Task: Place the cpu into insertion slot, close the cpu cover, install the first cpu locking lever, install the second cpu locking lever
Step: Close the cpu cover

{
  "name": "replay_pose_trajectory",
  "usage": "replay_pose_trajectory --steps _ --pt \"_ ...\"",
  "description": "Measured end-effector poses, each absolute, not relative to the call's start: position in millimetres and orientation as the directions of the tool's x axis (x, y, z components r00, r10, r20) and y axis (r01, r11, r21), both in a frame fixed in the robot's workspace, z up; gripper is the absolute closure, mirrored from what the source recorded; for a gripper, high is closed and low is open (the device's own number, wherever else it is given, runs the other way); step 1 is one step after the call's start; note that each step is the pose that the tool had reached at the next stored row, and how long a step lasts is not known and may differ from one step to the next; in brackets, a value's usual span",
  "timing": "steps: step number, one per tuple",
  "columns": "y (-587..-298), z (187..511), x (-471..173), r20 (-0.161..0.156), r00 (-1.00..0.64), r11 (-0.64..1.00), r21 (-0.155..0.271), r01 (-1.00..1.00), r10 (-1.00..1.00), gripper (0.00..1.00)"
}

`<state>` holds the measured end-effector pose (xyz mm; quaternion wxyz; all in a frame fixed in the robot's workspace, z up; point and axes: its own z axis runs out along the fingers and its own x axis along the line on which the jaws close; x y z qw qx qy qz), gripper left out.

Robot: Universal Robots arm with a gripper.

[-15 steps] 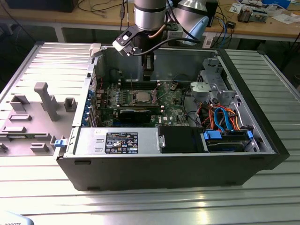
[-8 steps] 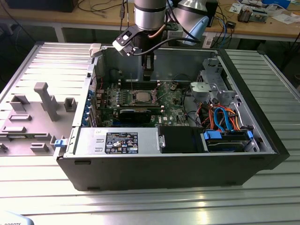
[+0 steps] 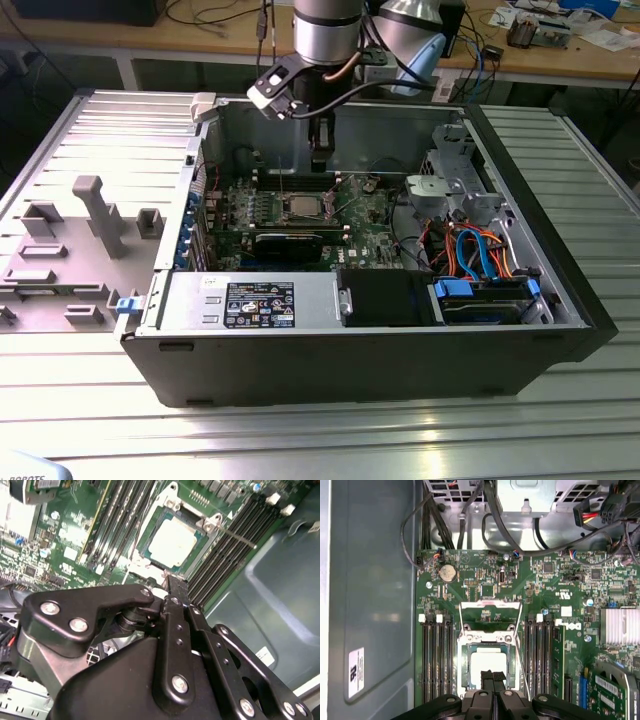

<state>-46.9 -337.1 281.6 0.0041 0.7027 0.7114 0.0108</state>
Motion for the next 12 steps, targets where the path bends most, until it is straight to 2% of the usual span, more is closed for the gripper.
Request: replay_pose_trajectory --steps 12 --pt "-337.1 281.5 -41.8 0.009 -0.012 0.012 0.021 1.000 1.000 0.89"
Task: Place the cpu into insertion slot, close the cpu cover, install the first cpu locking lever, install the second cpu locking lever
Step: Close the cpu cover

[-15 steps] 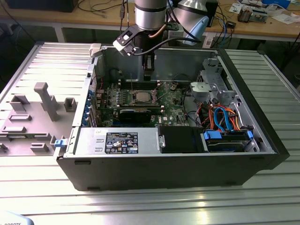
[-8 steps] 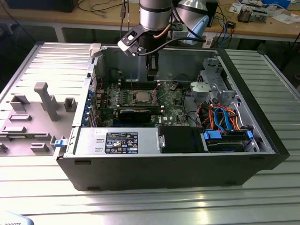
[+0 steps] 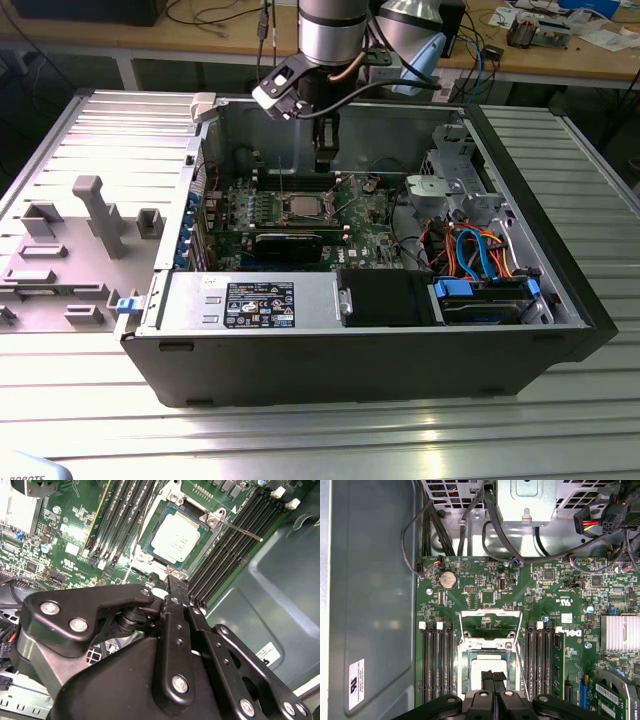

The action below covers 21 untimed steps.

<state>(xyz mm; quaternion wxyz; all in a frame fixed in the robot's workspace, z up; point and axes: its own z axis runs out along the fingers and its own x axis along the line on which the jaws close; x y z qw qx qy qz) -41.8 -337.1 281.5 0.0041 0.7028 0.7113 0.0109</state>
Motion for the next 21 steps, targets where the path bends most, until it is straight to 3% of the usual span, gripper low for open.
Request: replay_pose_trajectory --steps 21 --pt "-337.1 281.5 -18.6 0.009 -0.012 0.012 0.020 1.000 1.000 0.89"
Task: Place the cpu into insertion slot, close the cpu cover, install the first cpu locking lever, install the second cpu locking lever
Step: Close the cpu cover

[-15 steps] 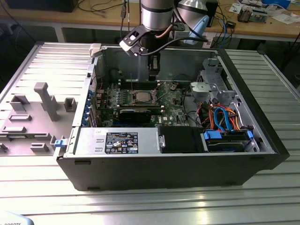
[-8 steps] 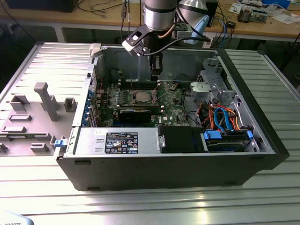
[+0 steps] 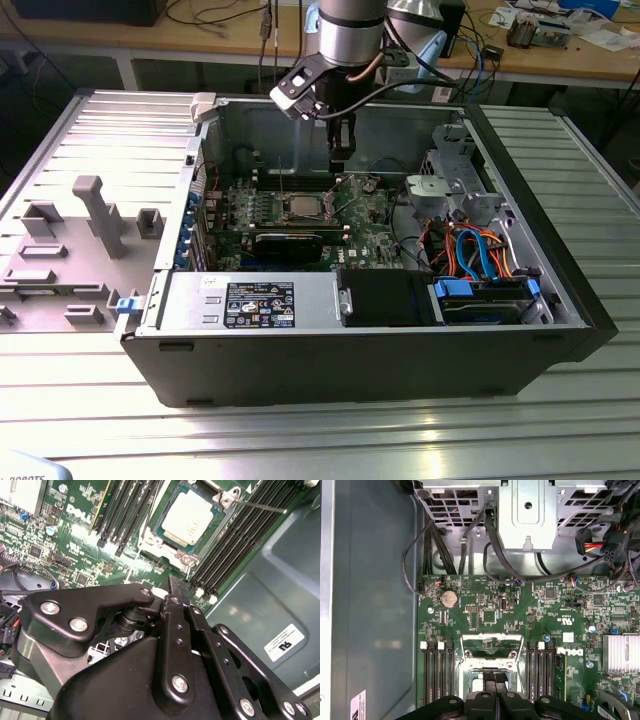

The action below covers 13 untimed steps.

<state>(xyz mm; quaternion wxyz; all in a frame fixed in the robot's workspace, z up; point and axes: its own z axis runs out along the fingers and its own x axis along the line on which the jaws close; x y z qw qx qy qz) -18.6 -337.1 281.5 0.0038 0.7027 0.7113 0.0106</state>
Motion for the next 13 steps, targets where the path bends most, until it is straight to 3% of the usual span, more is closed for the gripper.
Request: replay_pose_trajectory --steps 13 --pt "-337.1 281.4 -4.2 0.010 -0.012 0.012 0.020 1.000 1.000 0.89"
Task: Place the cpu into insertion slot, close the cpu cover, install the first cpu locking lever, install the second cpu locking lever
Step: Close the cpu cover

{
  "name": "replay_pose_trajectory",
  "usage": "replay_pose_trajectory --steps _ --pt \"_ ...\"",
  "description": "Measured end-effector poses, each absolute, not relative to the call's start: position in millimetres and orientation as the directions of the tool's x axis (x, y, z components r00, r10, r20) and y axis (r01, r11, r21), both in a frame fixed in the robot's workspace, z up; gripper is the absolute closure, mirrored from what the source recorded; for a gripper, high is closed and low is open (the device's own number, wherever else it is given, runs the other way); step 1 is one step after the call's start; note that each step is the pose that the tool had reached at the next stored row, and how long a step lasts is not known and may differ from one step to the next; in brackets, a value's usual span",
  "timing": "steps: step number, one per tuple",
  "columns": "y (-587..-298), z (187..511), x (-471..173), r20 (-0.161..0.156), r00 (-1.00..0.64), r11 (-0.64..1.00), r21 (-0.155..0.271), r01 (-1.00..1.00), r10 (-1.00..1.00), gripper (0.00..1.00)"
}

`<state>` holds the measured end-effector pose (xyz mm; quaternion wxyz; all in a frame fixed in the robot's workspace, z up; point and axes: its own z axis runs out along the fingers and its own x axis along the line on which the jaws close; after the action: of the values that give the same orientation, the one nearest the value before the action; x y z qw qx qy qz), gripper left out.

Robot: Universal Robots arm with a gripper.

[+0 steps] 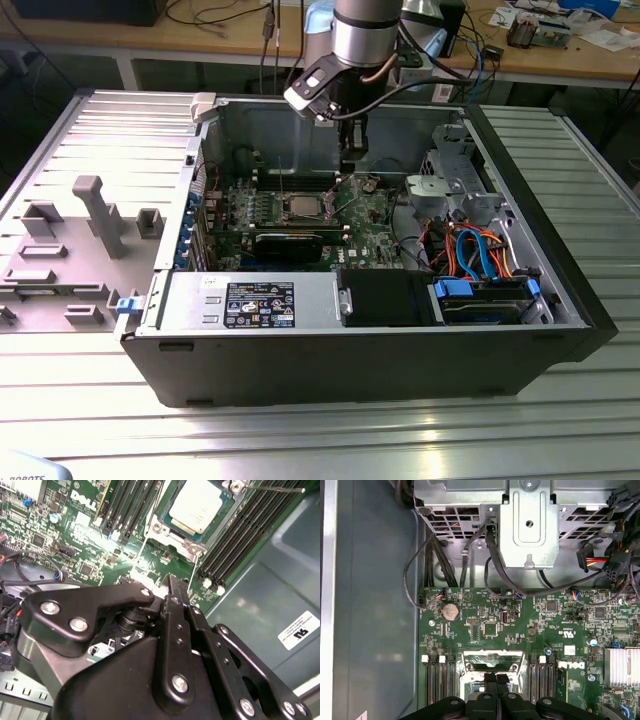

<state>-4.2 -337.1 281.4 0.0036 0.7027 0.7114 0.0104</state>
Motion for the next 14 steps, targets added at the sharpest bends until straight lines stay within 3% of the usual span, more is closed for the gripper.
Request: replay_pose_trajectory --steps 14 --pt "-337.1 267.0 29.5 0.010 -0.032 0.032 0.019 0.999 0.999 0.89"
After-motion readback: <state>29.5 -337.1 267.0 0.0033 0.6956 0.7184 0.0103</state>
